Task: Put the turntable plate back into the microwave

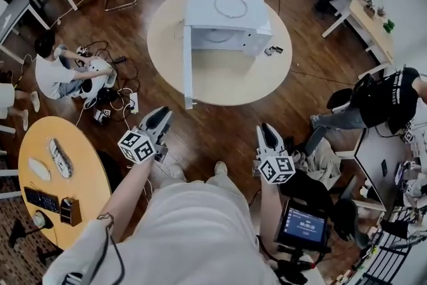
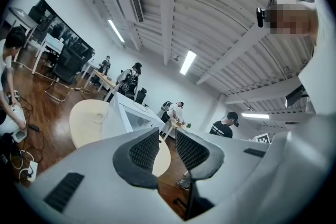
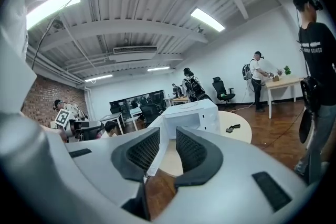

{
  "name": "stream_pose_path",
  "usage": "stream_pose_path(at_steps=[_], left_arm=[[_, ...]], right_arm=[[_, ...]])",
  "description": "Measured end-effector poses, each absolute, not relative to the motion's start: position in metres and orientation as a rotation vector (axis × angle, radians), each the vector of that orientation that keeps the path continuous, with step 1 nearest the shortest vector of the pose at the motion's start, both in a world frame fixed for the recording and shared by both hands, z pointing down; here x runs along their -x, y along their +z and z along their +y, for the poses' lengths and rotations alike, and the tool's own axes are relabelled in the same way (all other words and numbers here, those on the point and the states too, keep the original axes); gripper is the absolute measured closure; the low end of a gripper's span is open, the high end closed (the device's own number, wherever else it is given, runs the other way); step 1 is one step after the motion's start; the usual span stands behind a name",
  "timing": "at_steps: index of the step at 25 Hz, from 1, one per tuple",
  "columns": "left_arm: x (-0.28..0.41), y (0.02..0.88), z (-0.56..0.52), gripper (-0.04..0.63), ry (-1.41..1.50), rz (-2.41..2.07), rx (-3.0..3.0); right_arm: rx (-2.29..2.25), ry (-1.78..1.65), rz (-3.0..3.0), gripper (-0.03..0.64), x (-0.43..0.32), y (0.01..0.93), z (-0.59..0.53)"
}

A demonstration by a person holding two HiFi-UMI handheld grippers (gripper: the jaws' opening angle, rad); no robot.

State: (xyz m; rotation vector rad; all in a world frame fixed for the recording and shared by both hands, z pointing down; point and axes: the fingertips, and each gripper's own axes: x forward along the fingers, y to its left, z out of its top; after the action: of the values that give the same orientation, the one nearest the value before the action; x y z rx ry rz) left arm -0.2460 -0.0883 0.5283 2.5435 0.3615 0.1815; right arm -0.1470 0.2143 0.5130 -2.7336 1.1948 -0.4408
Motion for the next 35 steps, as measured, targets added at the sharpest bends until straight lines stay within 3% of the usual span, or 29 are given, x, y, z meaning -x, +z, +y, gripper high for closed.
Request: stream_pose_path(at_steps=[6, 17, 26, 35], left_arm=[[0.248, 0.522, -0.064, 0.509, 0.147, 0.265, -2.55], [0.247, 0.56, -0.018, 0.509, 0.261, 0.125, -2.538], [0.237, 0.589, 0.022, 0.509, 0.441, 0.024, -2.556], [0.225, 0.592, 0.052, 0.509, 0.426, -0.014, -2.532]], right_arm=[[2.712, -0.385, 1.314, 0.466, 0.132, 0.507, 0.222], [2.753, -0.401, 1.276, 0.466, 0.102, 0.545, 0.259], [2.79, -0.631, 1.287, 0.466, 0.077, 0.592, 0.305], [2.772, -0.63, 1.378, 0.466, 0.061, 0.592, 0.315]])
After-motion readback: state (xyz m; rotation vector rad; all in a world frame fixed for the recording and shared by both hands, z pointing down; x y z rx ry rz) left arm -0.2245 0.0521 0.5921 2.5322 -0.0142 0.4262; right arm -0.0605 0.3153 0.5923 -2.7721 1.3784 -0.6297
